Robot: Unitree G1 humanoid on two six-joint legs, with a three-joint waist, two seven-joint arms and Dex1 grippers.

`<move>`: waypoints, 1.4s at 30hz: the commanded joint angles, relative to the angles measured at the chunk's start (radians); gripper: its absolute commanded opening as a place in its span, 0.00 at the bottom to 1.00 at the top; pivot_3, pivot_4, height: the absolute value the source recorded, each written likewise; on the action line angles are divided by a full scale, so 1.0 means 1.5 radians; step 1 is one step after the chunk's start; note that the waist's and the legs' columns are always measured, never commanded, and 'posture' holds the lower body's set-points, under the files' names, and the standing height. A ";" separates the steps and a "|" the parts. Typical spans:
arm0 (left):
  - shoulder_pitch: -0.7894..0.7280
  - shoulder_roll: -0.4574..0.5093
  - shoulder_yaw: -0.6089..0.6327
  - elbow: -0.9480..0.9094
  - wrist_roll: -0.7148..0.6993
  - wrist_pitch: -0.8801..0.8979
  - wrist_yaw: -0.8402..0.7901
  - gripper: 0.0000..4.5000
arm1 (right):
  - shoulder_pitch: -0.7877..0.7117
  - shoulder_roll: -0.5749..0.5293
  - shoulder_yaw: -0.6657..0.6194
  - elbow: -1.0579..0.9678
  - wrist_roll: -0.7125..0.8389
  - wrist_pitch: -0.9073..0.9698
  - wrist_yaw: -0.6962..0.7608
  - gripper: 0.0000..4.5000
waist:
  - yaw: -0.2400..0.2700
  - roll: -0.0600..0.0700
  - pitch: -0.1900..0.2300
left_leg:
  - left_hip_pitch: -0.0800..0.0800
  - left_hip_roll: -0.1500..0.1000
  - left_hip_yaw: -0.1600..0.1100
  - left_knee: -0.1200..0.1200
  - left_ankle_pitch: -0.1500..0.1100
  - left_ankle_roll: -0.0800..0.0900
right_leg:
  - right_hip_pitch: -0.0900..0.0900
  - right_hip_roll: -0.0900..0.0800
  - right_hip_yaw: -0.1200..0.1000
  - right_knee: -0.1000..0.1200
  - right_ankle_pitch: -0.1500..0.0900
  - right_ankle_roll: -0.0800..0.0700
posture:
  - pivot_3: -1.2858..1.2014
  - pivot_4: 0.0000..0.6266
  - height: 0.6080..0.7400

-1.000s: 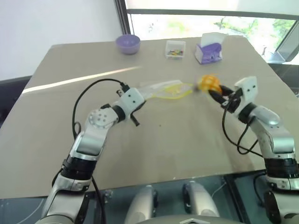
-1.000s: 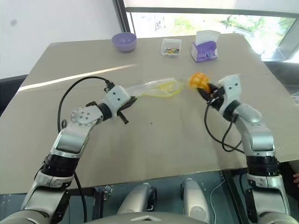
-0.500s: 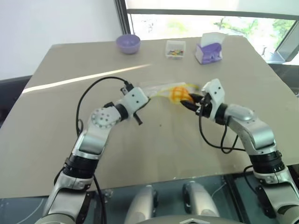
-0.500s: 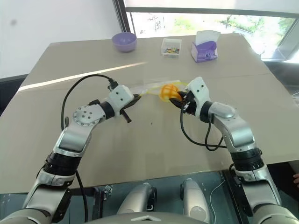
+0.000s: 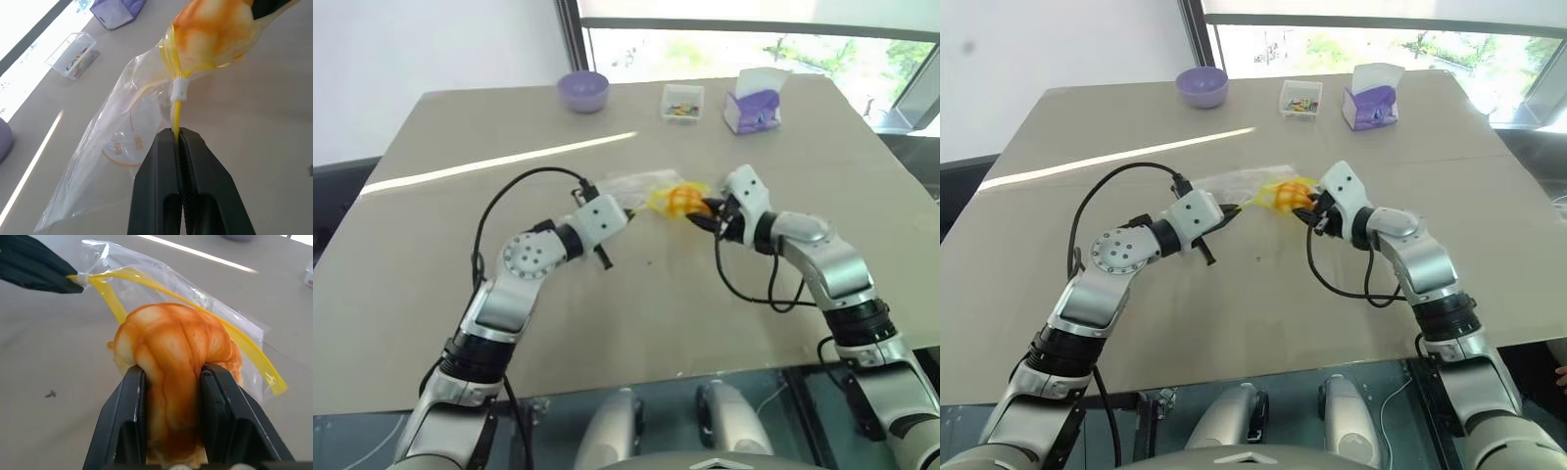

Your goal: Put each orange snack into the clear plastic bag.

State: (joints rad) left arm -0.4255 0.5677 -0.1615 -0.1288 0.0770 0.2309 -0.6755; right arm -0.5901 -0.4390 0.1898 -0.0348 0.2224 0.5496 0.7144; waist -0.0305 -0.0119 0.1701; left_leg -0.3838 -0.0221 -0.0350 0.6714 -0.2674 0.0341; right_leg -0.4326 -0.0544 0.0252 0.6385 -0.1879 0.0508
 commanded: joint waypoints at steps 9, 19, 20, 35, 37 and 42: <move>0.002 0.006 0.011 -0.017 -0.008 -0.061 -0.007 0.00 | 0.010 0.000 -0.014 -0.046 0.022 0.037 0.015 0.32 | -0.002 0.000 0.000 | 0.000 0.000 0.000 0.000 0.000 0.000 | 0.000 0.000 0.000 0.000 0.000 0.000 | 0.52 0.24 1.00; 0.057 0.028 -0.002 -0.018 -0.033 -0.184 -0.075 0.00 | -0.022 0.066 -0.070 0.011 0.053 0.064 -0.049 0.32 | -0.002 0.000 0.000 | 0.000 0.001 0.000 -0.001 0.000 0.000 | 0.000 0.000 0.000 0.000 0.000 0.000 | 0.52 0.24 1.00; 0.061 0.030 -0.001 -0.017 -0.033 -0.185 -0.078 0.00 | -0.025 0.074 -0.077 0.017 0.057 0.068 -0.056 0.32 | -0.002 0.000 0.000 | 0.000 0.000 0.000 -0.001 0.000 0.000 | 0.000 0.000 0.000 0.000 0.000 0.000 | 0.52 0.24 1.00; 0.047 0.031 0.016 0.002 -0.057 -0.172 -0.087 0.00 | -0.023 0.109 -0.006 0.065 -0.041 -0.078 -0.091 0.32 | -0.005 0.000 0.000 | 0.000 0.000 0.000 -0.001 0.000 0.000 | 0.000 0.000 0.000 -0.001 0.000 0.000 | 0.52 0.24 1.00; 0.045 0.030 0.014 0.002 -0.056 -0.174 -0.087 0.00 | -0.020 0.122 0.010 0.065 -0.058 -0.091 -0.097 0.32 | -0.006 0.000 0.000 | 0.000 0.000 0.000 -0.001 0.000 0.000 | 0.000 0.000 0.000 -0.001 0.000 0.000 | 0.52 0.24 1.00; 0.043 0.024 0.009 -0.005 -0.060 -0.172 -0.089 0.00 | -0.022 0.146 0.020 0.076 -0.077 -0.084 -0.111 0.32 | -0.004 0.000 0.000 | 0.000 0.000 0.000 -0.001 0.000 0.000 | 0.000 0.000 0.000 -0.001 0.000 0.000 | 0.52 0.24 1.00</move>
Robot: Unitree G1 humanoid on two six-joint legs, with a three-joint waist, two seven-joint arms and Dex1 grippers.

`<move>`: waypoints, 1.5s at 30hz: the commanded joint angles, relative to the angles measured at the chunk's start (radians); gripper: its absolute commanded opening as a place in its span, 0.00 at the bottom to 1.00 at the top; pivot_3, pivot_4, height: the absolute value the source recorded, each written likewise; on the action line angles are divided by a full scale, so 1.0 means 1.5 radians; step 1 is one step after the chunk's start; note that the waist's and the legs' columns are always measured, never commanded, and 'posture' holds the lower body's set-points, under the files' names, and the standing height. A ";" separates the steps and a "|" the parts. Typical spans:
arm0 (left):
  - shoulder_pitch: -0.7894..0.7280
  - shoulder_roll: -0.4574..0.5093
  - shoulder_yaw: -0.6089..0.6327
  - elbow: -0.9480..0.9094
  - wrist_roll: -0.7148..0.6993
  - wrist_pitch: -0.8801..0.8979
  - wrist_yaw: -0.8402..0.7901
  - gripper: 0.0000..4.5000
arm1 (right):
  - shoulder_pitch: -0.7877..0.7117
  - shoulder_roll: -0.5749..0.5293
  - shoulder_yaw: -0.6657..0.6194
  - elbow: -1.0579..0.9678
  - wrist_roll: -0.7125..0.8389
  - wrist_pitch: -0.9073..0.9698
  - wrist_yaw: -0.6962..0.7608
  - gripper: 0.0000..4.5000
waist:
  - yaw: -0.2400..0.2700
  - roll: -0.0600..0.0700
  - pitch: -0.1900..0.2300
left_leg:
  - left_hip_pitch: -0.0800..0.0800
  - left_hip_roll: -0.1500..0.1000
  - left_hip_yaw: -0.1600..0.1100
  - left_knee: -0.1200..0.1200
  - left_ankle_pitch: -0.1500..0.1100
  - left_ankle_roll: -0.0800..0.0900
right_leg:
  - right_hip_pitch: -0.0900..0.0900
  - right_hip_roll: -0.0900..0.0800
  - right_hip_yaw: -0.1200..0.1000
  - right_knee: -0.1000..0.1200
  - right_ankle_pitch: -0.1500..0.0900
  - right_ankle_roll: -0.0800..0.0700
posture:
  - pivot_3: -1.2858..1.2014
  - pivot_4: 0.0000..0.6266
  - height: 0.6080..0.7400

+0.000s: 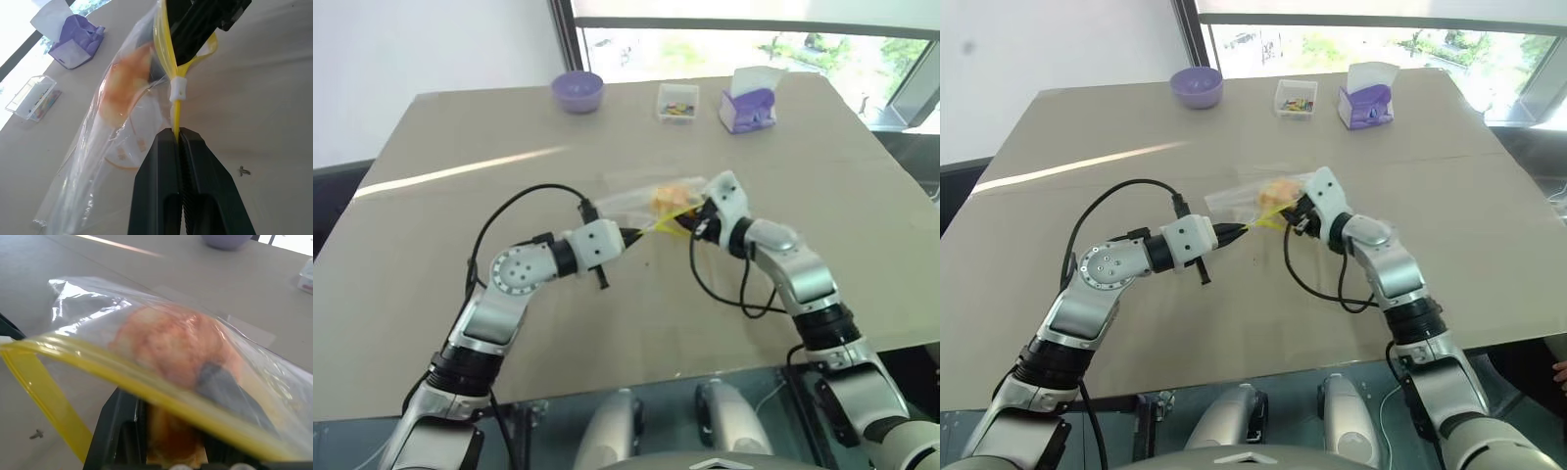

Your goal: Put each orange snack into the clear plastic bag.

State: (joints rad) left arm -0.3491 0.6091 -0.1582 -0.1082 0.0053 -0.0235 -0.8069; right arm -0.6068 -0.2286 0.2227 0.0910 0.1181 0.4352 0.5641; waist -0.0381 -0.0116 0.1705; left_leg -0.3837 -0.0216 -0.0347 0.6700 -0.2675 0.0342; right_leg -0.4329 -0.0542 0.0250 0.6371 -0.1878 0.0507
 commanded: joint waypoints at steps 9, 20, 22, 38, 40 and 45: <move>-0.017 -0.021 0.020 -0.010 -0.009 0.086 0.030 0.00 | 0.003 -0.017 -0.030 -0.045 -0.002 0.003 -0.005 0.67 | 0.001 0.000 0.000 | 0.000 0.000 0.000 0.000 0.000 0.000 | 0.000 0.000 0.000 0.000 0.000 0.000 | 0.52 0.24 1.00; -0.053 -0.037 0.029 0.029 -0.009 0.145 0.064 0.00 | 0.074 -0.125 -0.056 -0.193 0.014 -0.033 0.061 0.38 | 0.001 0.000 0.000 | 0.000 0.000 -0.001 0.000 0.000 0.000 | 0.000 0.000 -0.001 0.000 0.000 0.000 | 0.52 0.24 1.00; -0.057 -0.038 0.031 0.032 -0.011 0.148 0.064 0.00 | 0.086 -0.150 -0.054 -0.211 0.004 -0.065 0.077 0.38 | 0.002 0.000 0.000 | 0.000 0.000 -0.001 0.000 0.000 0.000 | 0.000 0.000 -0.001 -0.001 0.000 0.000 | 0.52 0.24 1.00; -0.069 -0.044 0.036 0.021 -0.025 0.174 0.055 0.00 | 0.143 -0.297 0.038 -0.127 -0.298 -0.363 0.026 0.98 | 0.004 -0.002 0.001 | 0.000 0.000 0.000 0.000 0.000 0.000 | 0.000 0.000 -0.001 -0.001 0.000 0.000 | 0.52 0.24 1.00; -0.070 -0.043 0.036 0.019 -0.027 0.176 0.054 0.00 | 0.142 -0.296 0.045 -0.107 -0.313 -0.378 0.025 0.98 | 0.005 -0.002 0.001 | 0.000 0.000 0.000 0.000 0.000 0.000 | 0.000 0.000 -0.001 -0.001 0.000 0.000 | 0.52 0.24 1.00; -0.069 -0.042 0.036 0.015 -0.027 0.178 0.057 0.00 | 0.120 -0.283 0.046 -0.054 -0.346 -0.402 0.003 0.98 | 0.005 -0.002 0.001 | 0.000 0.000 0.000 0.000 0.000 0.000 | 0.000 0.000 0.000 -0.002 0.000 0.000 | 0.52 0.24 1.00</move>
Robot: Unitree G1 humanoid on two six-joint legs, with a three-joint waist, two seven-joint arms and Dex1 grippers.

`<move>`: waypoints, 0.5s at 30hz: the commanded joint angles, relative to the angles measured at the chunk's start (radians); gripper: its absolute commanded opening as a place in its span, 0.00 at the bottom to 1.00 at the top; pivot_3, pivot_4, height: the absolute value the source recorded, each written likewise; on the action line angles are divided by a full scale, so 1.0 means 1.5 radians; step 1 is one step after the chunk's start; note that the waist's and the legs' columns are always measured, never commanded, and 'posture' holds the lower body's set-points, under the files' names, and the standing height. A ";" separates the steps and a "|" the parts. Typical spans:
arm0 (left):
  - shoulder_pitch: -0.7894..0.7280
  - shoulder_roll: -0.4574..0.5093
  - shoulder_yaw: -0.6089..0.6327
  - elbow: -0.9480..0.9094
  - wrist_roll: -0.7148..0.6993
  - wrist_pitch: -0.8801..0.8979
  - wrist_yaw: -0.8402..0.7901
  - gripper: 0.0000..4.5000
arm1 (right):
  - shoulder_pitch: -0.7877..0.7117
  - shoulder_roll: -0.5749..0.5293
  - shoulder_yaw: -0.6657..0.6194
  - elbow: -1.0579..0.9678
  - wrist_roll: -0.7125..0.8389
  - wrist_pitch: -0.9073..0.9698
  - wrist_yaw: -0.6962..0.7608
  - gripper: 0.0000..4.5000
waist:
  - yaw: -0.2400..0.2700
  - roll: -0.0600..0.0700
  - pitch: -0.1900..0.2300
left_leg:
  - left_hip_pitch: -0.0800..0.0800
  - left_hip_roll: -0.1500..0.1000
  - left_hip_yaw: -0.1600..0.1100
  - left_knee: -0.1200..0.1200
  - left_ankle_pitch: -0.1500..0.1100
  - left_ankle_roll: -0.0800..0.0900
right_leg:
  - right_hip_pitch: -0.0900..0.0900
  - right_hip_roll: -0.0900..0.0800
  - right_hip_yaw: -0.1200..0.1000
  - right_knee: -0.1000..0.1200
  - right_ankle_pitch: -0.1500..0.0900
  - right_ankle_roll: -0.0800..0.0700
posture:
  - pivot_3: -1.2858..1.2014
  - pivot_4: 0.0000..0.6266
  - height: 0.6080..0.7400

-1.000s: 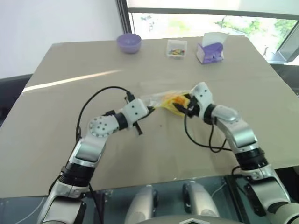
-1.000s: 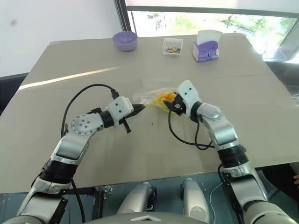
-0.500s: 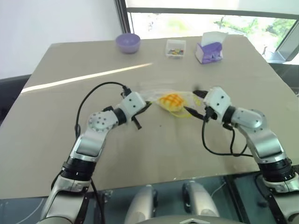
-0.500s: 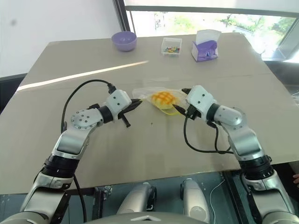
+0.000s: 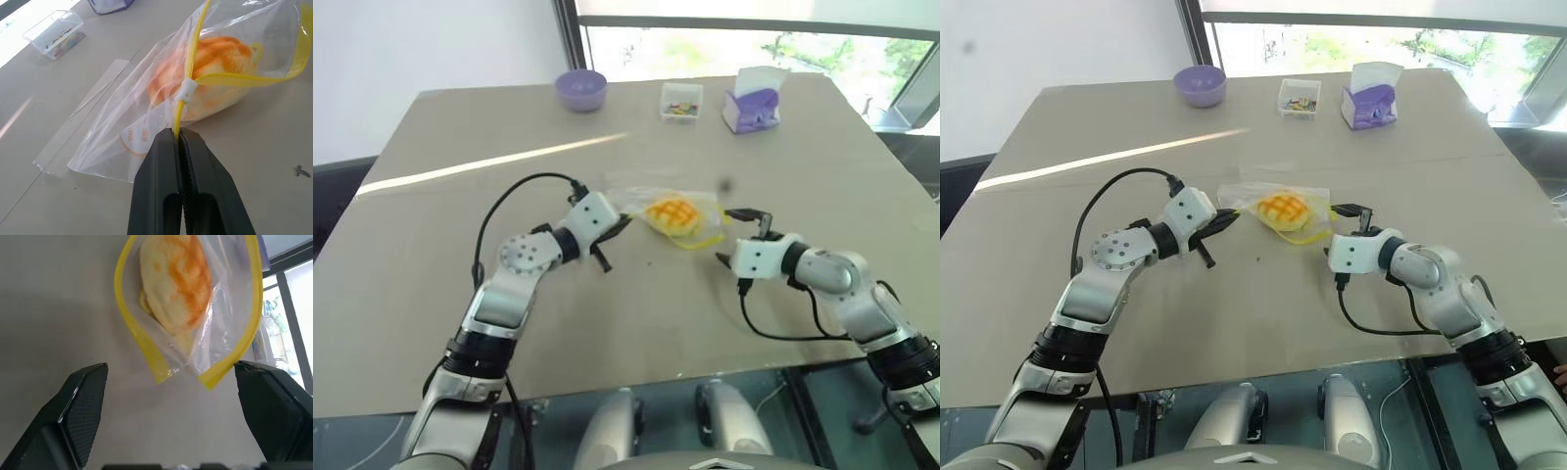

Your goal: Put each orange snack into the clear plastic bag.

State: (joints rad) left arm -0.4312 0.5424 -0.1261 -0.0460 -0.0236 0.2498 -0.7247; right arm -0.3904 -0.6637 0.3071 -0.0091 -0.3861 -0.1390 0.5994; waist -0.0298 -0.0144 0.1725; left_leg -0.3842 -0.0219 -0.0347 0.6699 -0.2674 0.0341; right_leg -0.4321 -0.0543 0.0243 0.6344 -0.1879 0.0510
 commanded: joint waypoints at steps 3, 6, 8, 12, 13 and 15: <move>-0.010 0.002 0.012 -0.033 -0.005 -0.003 0.005 0.00 | -0.035 0.022 -0.014 0.027 -0.014 -0.010 -0.029 0.98 | -0.001 0.000 0.000 | 0.000 0.000 0.000 0.000 0.000 0.000 | 0.000 0.000 0.000 0.000 0.000 0.000 | 0.52 0.24 1.00; -0.009 0.001 0.010 -0.036 -0.003 -0.001 0.008 0.00 | -0.038 0.042 -0.025 0.028 0.002 0.008 -0.028 0.98 | 0.000 0.000 0.000 | 0.000 0.000 0.000 0.000 0.000 0.000 | 0.000 0.000 0.000 0.000 0.000 0.000 | 0.52 0.24 1.00; -0.008 0.000 0.010 -0.038 -0.002 0.000 0.009 0.00 | -0.038 0.053 -0.030 0.021 0.013 0.018 -0.023 0.98 | 0.000 0.000 0.000 | 0.000 0.000 0.000 0.000 0.000 0.000 | 0.000 0.000 0.000 0.000 0.000 0.000 | 0.52 0.24 1.00; -0.009 0.001 0.009 -0.038 -0.001 0.000 0.011 0.00 | -0.038 0.065 -0.033 0.011 0.028 0.032 -0.013 0.98 | 0.001 0.000 0.000 | 0.000 0.000 0.000 0.000 0.000 0.000 | 0.000 0.000 0.000 0.000 0.000 0.000 | 0.52 0.24 1.00; -0.008 0.001 0.008 -0.038 0.000 0.000 0.012 0.00 | -0.038 0.065 -0.033 0.010 0.029 0.033 -0.012 0.98 | 0.001 0.000 0.000 | 0.000 0.000 0.000 0.000 0.000 0.000 | 0.000 0.000 0.000 0.000 0.000 0.000 | 0.52 0.24 1.00; -0.008 0.001 0.008 -0.039 0.002 -0.001 0.014 0.00 | -0.037 0.066 -0.035 0.007 0.035 0.036 -0.011 0.98 | 0.001 0.000 0.000 | 0.000 0.000 0.000 0.000 0.000 0.000 | 0.000 0.000 0.000 0.000 0.000 0.000 | 0.52 0.24 1.00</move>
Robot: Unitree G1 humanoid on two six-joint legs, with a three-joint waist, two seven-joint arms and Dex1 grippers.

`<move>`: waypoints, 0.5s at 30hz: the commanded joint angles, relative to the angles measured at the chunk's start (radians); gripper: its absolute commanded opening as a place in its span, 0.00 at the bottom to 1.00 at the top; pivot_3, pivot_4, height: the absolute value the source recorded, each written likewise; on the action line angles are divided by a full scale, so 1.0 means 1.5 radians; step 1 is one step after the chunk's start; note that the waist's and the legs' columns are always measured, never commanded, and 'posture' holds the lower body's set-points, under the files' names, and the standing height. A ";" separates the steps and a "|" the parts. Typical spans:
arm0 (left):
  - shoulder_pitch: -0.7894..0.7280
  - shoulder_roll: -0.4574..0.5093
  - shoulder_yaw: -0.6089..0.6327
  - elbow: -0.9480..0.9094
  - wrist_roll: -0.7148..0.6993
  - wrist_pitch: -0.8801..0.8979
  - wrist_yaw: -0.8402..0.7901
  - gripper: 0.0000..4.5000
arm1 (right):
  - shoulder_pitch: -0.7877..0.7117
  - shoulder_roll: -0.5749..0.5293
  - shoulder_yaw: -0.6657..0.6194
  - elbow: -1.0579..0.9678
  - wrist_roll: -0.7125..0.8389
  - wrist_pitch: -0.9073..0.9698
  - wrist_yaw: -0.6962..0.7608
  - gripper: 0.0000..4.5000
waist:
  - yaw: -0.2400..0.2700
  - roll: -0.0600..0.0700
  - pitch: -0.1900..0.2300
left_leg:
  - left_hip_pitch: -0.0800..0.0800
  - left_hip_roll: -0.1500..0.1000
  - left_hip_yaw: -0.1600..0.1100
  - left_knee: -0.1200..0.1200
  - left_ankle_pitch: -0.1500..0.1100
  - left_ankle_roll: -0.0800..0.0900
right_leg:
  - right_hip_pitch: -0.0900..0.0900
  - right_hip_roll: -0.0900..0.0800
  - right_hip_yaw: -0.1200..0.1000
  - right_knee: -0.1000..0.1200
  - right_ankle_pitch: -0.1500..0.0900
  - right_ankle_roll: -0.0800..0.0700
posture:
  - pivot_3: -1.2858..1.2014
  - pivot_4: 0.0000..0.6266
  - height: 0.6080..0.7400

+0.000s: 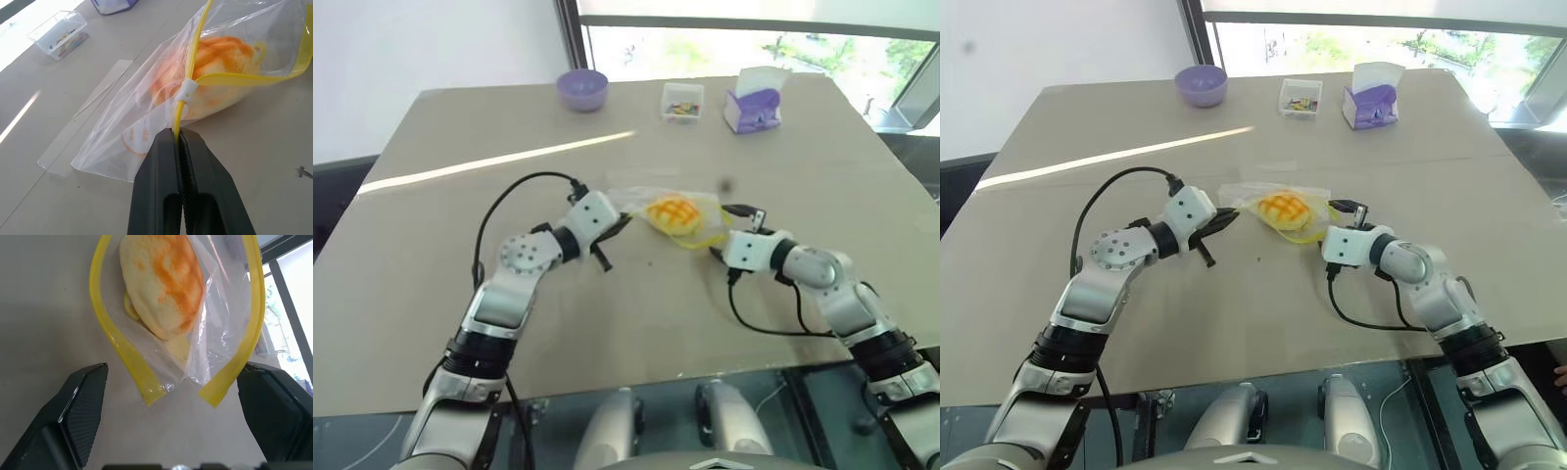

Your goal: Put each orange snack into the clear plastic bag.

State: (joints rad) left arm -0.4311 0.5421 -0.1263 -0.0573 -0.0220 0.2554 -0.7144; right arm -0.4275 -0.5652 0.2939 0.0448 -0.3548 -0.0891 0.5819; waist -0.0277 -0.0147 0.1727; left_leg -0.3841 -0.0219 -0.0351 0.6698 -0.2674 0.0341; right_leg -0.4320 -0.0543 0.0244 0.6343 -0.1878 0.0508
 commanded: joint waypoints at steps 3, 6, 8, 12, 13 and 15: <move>-0.008 0.002 0.008 -0.031 0.002 -0.006 0.007 0.00 | -0.008 0.004 -0.030 -0.038 0.027 0.011 0.003 0.81 | 0.000 0.000 0.000 | 0.000 0.000 0.000 0.000 0.000 0.000 | 0.000 0.000 0.000 0.000 0.000 0.000 | 0.52 0.24 1.00; -0.008 0.002 0.007 -0.031 0.003 -0.006 0.008 0.00 | -0.006 0.005 -0.032 -0.044 0.036 0.016 0.004 0.50 | 0.000 0.000 0.000 | 0.000 0.000 0.000 0.000 0.000 0.000 | 0.000 0.000 0.000 0.000 0.000 0.000 | 0.52 0.24 1.00; -0.007 0.002 0.007 -0.031 0.003 -0.005 0.008 0.00 | -0.005 0.004 -0.033 -0.048 0.042 0.019 0.005 0.32 | 0.000 0.000 0.000 | 0.000 0.000 0.000 0.000 0.000 0.000 | 0.000 0.000 0.000 0.000 0.000 0.000 | 0.52 0.24 1.00; -0.007 0.002 0.006 -0.031 0.004 -0.005 0.009 0.00 | -0.001 0.002 -0.038 -0.058 0.048 0.023 0.010 0.02 | 0.001 0.000 0.000 | 0.000 0.000 0.000 0.000 0.000 0.000 | 0.000 0.000 0.000 0.000 0.000 0.000 | 0.52 0.24 1.00; -0.007 0.002 0.007 -0.031 0.004 -0.005 0.009 0.00 | 0.001 0.002 -0.040 -0.063 0.054 0.025 0.013 0.02 | 0.001 0.000 0.000 | 0.000 0.000 0.000 0.000 0.000 0.000 | 0.000 0.000 0.000 0.000 0.000 0.000 | 0.52 0.24 1.00; -0.007 0.002 0.007 -0.031 0.004 -0.005 0.009 0.00 | 0.004 0.003 -0.046 -0.071 0.064 0.030 0.018 0.02 | 0.001 0.000 0.000 | 0.000 0.000 0.000 0.000 0.000 0.000 | 0.000 0.000 0.000 0.000 0.000 0.000 | 0.52 0.24 1.00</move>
State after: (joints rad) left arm -0.4310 0.5421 -0.1265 -0.0576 -0.0199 0.2554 -0.7117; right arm -0.4181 -0.5590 0.2606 -0.0081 -0.2822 -0.0459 0.6051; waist -0.0262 -0.0147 0.1727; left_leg -0.3841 -0.0219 -0.0351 0.6698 -0.2674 0.0341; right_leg -0.4320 -0.0543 0.0243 0.6344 -0.1878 0.0508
